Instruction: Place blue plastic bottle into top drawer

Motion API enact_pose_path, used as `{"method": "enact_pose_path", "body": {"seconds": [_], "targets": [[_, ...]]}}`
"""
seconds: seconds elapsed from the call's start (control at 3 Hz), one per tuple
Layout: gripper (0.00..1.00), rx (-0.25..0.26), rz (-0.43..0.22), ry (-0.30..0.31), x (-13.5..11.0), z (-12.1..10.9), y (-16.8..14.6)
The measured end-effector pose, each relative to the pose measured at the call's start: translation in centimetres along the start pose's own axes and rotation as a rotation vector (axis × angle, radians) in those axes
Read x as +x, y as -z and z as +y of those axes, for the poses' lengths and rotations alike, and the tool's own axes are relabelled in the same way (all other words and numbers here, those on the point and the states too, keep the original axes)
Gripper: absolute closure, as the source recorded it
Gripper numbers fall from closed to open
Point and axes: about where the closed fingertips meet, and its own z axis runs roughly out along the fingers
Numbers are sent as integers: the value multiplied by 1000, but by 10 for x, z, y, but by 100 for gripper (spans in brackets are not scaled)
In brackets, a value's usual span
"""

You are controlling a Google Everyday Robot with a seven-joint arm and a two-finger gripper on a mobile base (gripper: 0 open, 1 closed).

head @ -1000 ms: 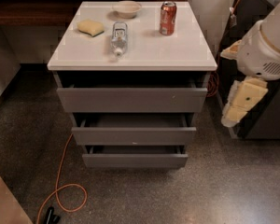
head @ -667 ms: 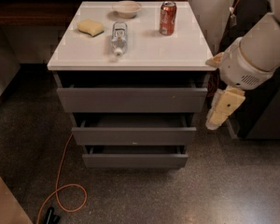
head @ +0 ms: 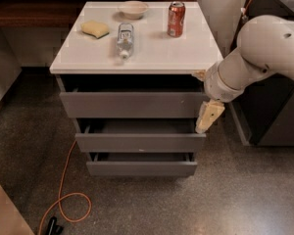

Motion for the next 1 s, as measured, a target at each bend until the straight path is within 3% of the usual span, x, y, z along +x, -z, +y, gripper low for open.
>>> {"method": "enact_pose_path", "body": {"seconds": [0.67, 1.0], "targets": [[0, 11, -34, 120, -4, -24, -80], [0, 8, -37, 127, -4, -25, -86]]}}
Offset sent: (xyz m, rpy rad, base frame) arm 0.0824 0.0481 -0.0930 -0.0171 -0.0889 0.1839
